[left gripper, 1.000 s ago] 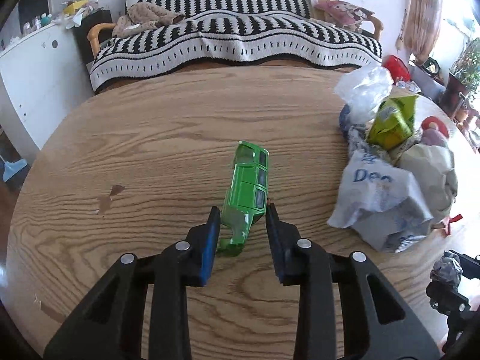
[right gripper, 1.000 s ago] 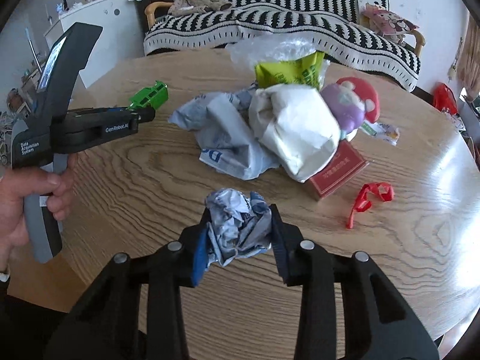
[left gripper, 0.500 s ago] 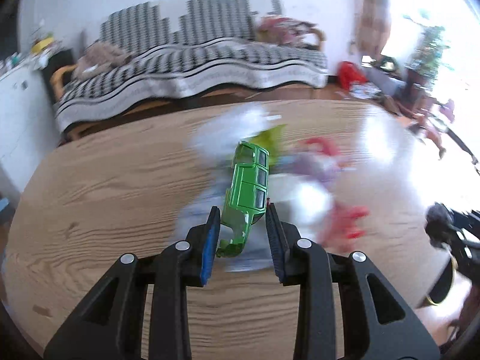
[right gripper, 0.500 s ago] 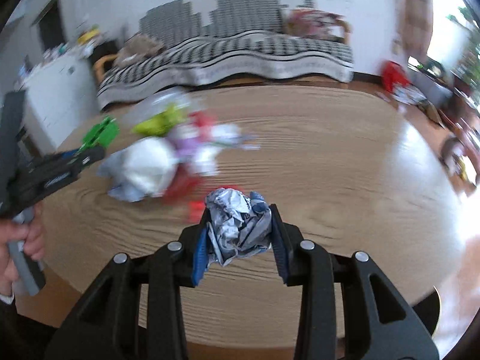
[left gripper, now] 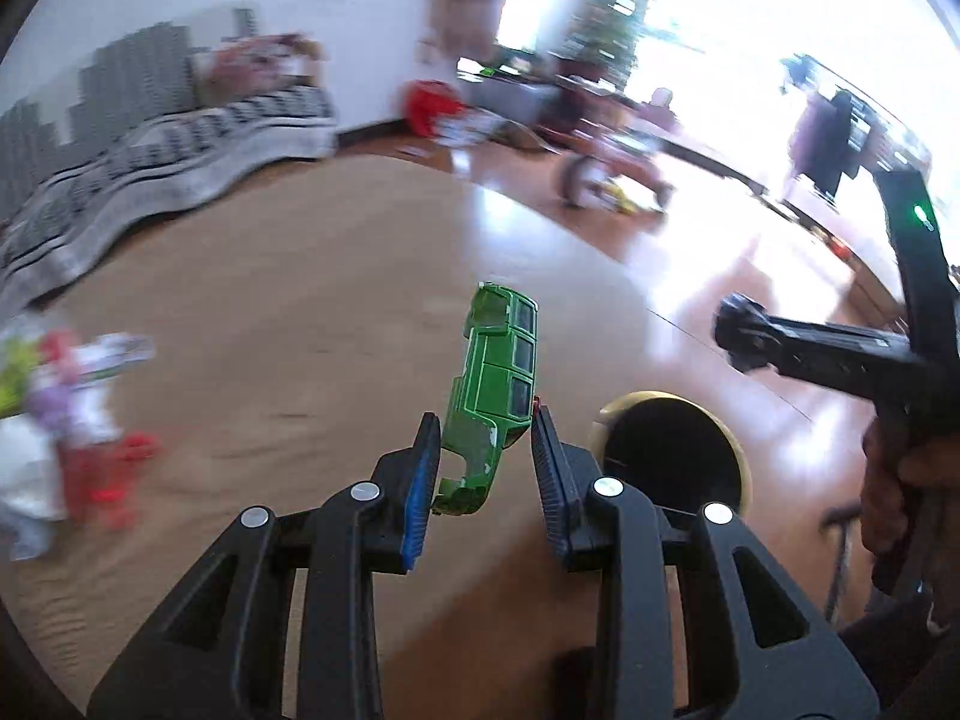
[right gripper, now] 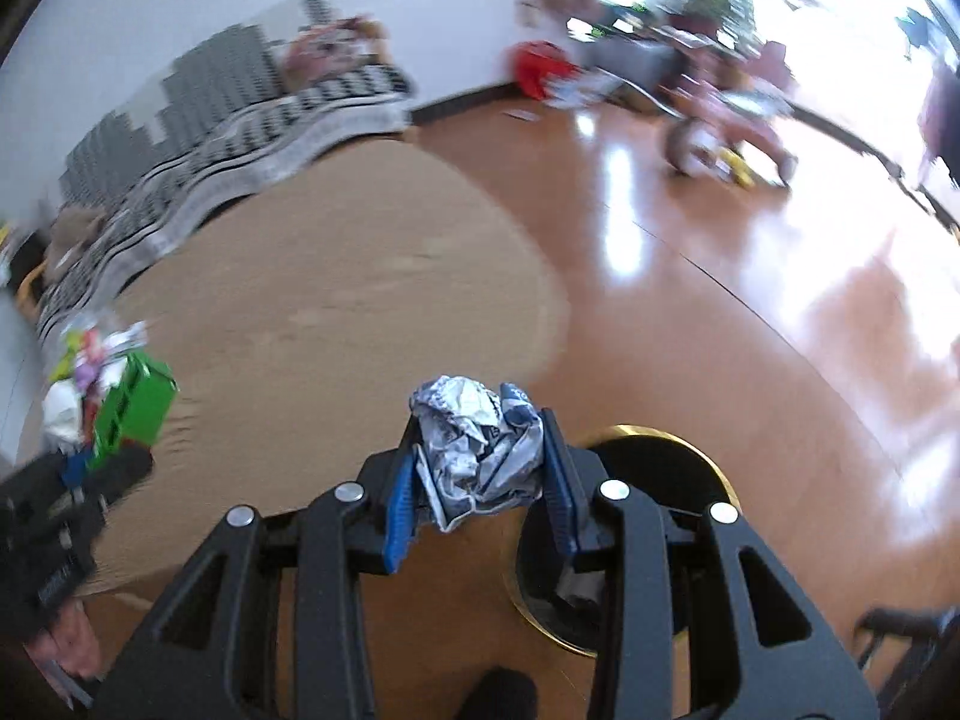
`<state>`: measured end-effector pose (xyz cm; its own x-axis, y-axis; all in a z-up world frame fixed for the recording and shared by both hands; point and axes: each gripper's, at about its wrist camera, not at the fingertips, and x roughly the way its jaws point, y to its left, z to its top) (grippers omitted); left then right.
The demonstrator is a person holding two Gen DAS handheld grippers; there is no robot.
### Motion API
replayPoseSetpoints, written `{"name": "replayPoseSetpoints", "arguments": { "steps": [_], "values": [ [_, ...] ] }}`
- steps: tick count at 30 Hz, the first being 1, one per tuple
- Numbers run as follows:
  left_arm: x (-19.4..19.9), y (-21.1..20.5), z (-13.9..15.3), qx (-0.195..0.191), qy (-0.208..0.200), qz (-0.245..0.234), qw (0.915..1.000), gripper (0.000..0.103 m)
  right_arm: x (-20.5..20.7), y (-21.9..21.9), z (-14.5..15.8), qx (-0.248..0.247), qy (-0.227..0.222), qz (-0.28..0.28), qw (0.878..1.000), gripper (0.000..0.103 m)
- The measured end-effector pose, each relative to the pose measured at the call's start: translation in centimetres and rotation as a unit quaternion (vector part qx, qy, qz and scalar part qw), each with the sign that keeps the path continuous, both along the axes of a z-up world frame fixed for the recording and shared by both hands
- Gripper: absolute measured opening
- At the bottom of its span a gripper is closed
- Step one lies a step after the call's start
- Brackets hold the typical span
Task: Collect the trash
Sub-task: 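Carry the foil and green car to the bin and open both grippers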
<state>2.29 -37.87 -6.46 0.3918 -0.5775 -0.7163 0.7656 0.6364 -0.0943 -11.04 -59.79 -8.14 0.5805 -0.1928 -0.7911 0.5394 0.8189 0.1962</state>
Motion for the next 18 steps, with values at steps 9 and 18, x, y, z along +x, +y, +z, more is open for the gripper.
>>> {"name": "replayPoseSetpoints", "arguments": {
  "steps": [9,18],
  "values": [
    [-5.1,-10.6,-6.9,0.027,0.078,-0.106,0.9909,0.031,-5.8,-8.0,-6.5,0.070,0.100,-0.074,0.990,0.037],
    [-5.7,-15.0,-11.4,0.057,0.100,-0.127,0.9852,0.031,-6.0,-9.6,-8.7,0.096,0.121,-0.077,0.985,0.037]
  ]
}}
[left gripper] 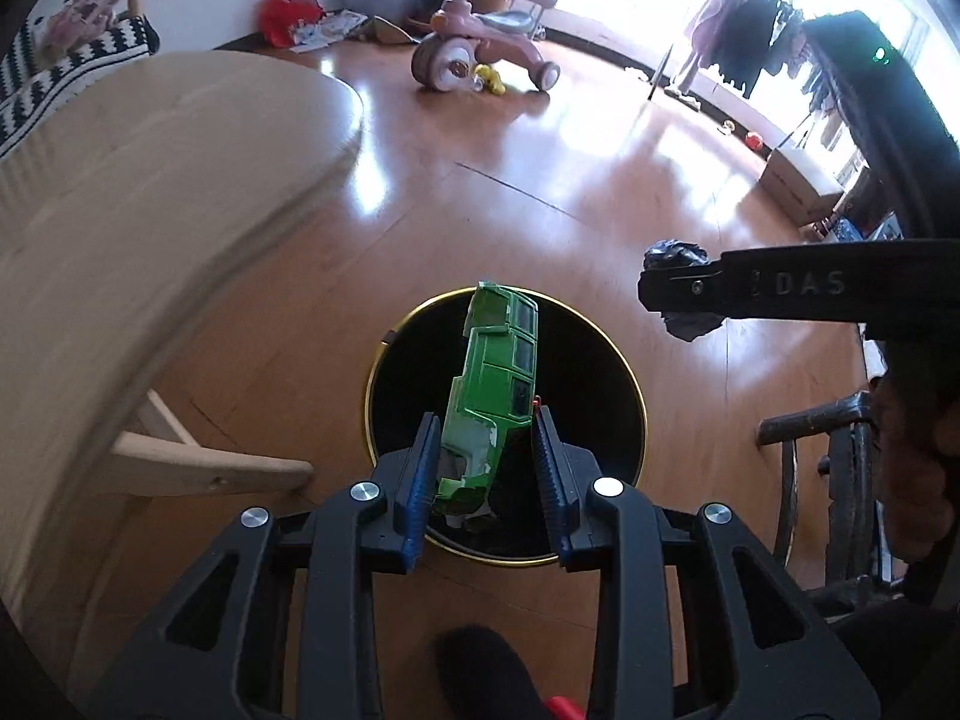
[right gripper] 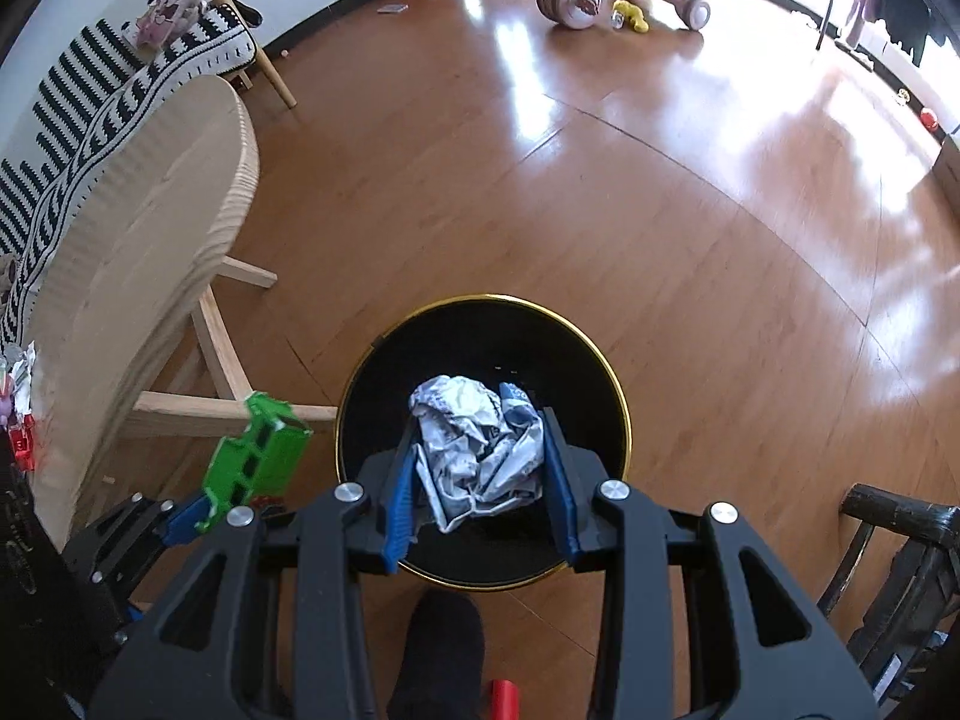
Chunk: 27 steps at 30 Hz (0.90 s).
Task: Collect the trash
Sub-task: 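Carry the foil and green car to the bin and open both grippers, then move both open tools back over the table toward the trash pile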
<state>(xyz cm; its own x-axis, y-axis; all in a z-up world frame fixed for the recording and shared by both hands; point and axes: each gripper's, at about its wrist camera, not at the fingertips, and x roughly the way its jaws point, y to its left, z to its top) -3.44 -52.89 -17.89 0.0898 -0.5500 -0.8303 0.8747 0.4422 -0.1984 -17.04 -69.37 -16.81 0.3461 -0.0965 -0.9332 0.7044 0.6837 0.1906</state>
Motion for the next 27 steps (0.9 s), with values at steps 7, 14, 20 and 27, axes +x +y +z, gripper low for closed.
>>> {"name": "replayPoseSetpoints", "arguments": {
  "steps": [7,14,20,27],
  "values": [
    [0.1,-2.1,-1.7,0.012,0.013,-0.013,0.9998,0.031,-0.3,-1.4,-0.4,0.017,-0.005,-0.005,1.000,0.037],
    [-0.6,-3.4,-2.8,0.006,0.025,-0.029,0.9992,0.031,-0.5,-1.9,-0.6,0.024,-0.003,-0.009,1.000,0.042],
    [-0.9,-3.6,-2.9,-0.004,0.024,-0.030,0.9992,0.065,-1.2,-2.7,-0.4,0.014,-0.003,-0.022,1.000,0.069],
    [-1.0,-3.7,-2.4,-0.004,0.015,-0.024,0.9996,0.072,-1.2,-2.8,0.2,0.004,-0.014,-0.028,0.999,0.069]
  ]
}}
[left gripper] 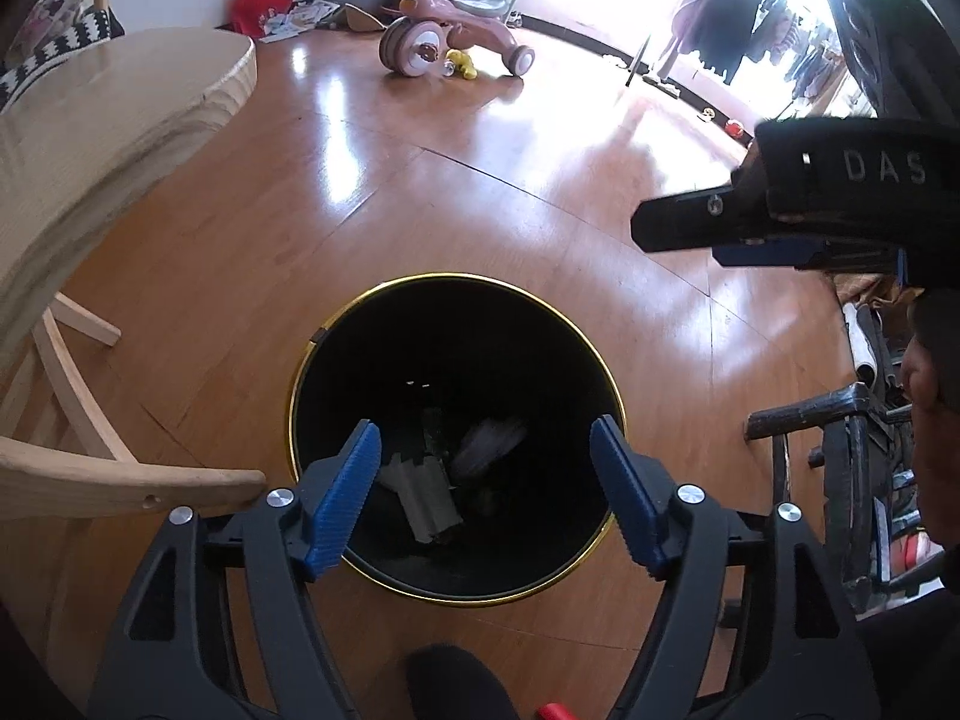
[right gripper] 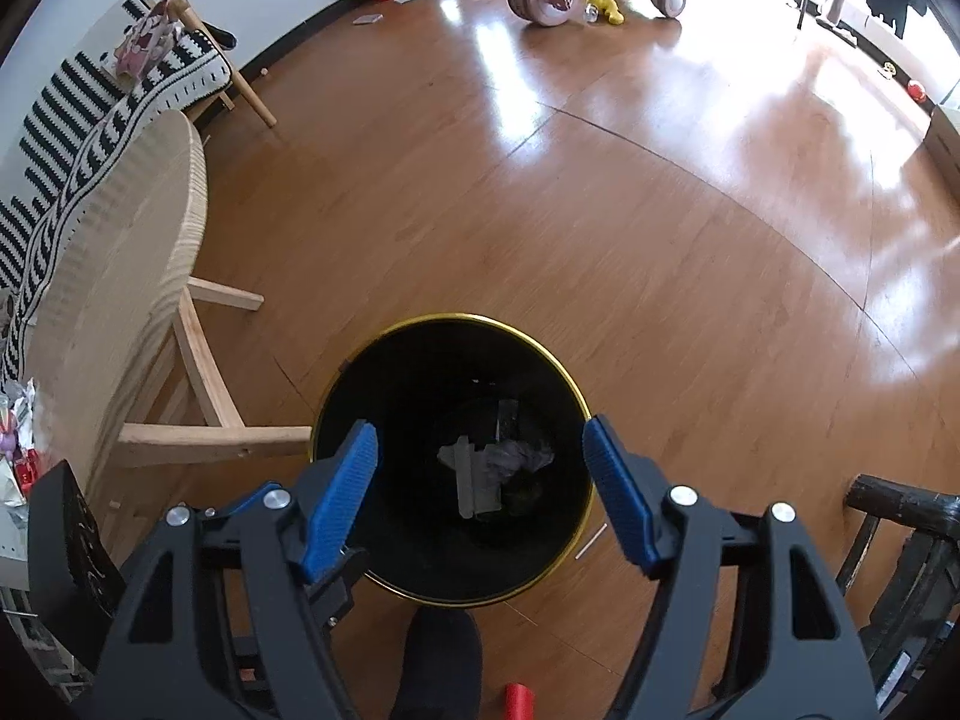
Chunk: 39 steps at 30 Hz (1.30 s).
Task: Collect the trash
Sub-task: 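Move both open tools back over the table toward the trash pile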
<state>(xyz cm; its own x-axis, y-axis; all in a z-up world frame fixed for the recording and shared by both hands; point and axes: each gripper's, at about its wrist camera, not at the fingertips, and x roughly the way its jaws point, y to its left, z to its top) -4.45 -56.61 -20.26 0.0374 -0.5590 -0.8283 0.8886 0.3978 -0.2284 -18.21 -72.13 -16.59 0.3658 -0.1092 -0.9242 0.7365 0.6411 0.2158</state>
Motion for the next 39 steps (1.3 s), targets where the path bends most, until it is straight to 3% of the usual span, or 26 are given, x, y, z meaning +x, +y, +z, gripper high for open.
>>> {"name": "replayPoseSetpoints", "arguments": {
  "steps": [6,13,21,26,30,34,37,39],
  "values": [
    [0.2,1.4,1.5,-0.008,-0.008,0.009,0.9999,0.078,0.9,1.2,1.6,-0.013,-0.019,0.005,1.000,0.073],
    [1.6,5.9,6.1,-0.024,-0.036,0.034,0.9985,0.086,2.9,3.6,5.6,-0.043,-0.071,0.015,0.996,0.077],
    [6.5,17.4,13.8,-0.055,-0.064,0.147,0.9855,0.091,9.1,11.9,11.4,-0.076,-0.144,0.094,0.982,0.082],
    [10.0,27.1,16.9,-0.056,-0.098,0.230,0.9667,0.091,14.7,19.7,13.9,-0.064,-0.179,0.171,0.967,0.082],
    [12.3,35.2,18.1,-0.037,-0.137,0.299,0.9438,0.092,19.1,27.0,14.7,-0.047,-0.194,0.235,0.951,0.082],
    [14.9,43.9,18.1,-0.028,-0.126,0.379,0.9163,0.092,23.0,34.3,14.8,-0.025,-0.207,0.293,0.933,0.082],
    [15.9,48.6,17.5,-0.023,-0.118,0.416,0.9014,0.092,24.9,38.6,14.5,-0.014,-0.212,0.320,0.923,0.082],
    [17.0,50.3,17.1,-0.021,-0.109,0.429,0.8965,0.092,25.9,41.0,14.4,-0.006,-0.215,0.330,0.919,0.082]
  ]
}}
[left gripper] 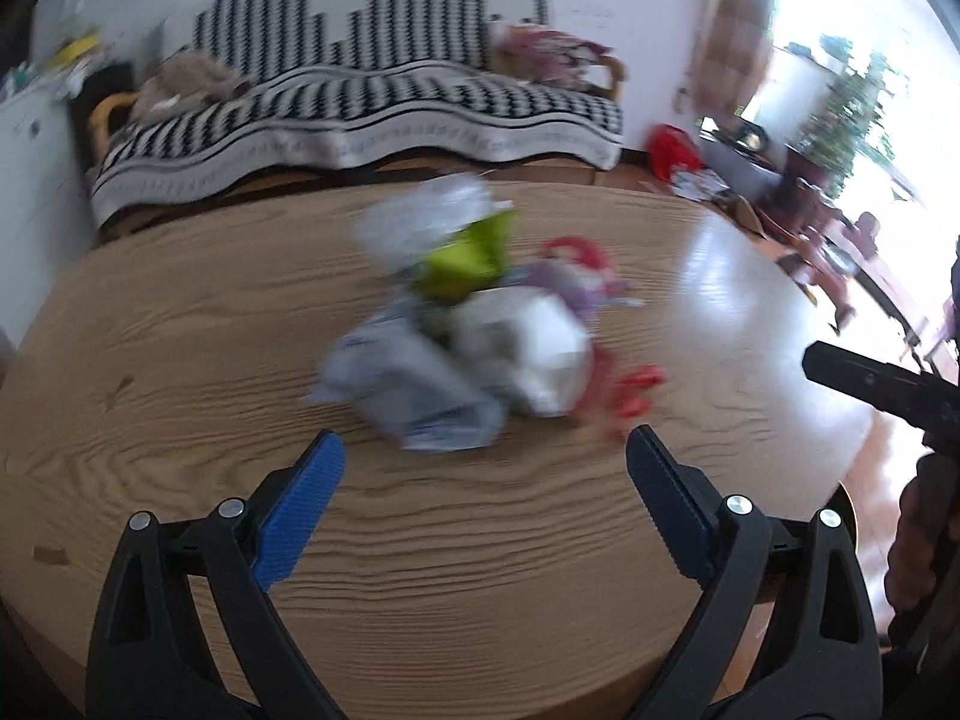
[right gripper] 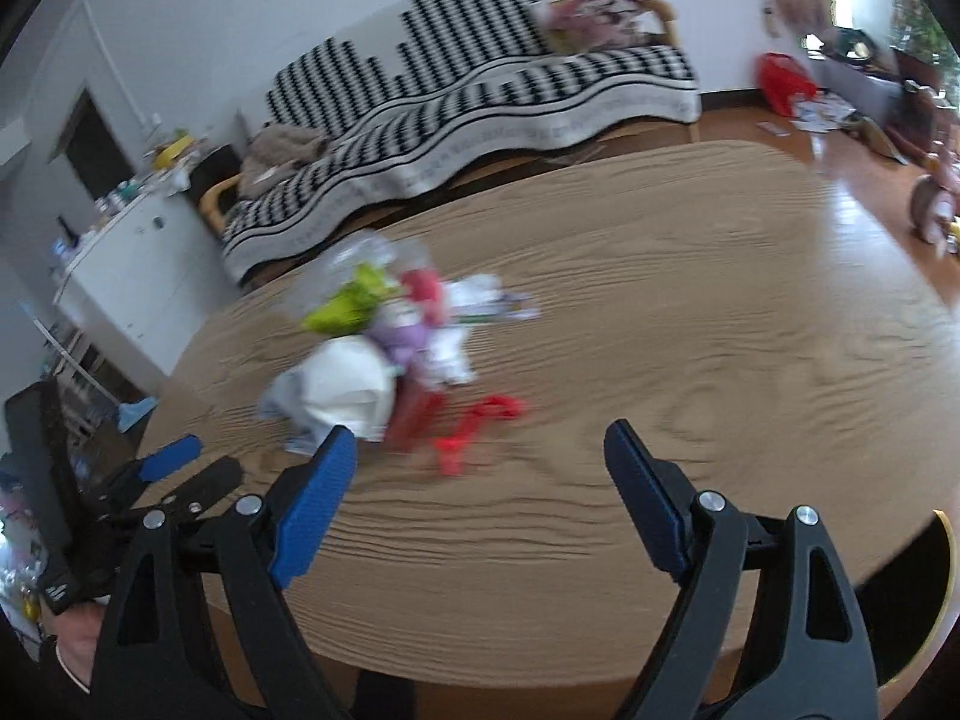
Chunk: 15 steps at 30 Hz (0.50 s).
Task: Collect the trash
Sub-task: 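Move both open tools back over the table toward the trash pile, then grasp the white paper bag with the right gripper while the left gripper grasps the white 'Dee' bag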
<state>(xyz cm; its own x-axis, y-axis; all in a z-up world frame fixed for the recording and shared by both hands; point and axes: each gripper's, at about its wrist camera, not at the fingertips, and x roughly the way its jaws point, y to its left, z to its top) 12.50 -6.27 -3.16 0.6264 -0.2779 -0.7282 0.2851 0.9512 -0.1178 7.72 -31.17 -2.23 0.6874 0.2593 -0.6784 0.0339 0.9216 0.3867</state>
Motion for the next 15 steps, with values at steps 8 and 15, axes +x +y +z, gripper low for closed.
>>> {"name": "replayPoseSetpoints", "arguments": {
  "steps": [8,15],
  "values": [
    [2.5,5.6,-2.8,-0.012,0.035,0.034,0.9988,0.092,4.8,8.7,-1.7,-0.038,-0.002,0.055,0.998,0.082],
    [3.9,6.4,-4.7,-0.007,0.046,0.041,0.9980,0.092,8.4,12.9,-3.1,-0.067,0.005,0.074,0.995,0.085]
  ]
}}
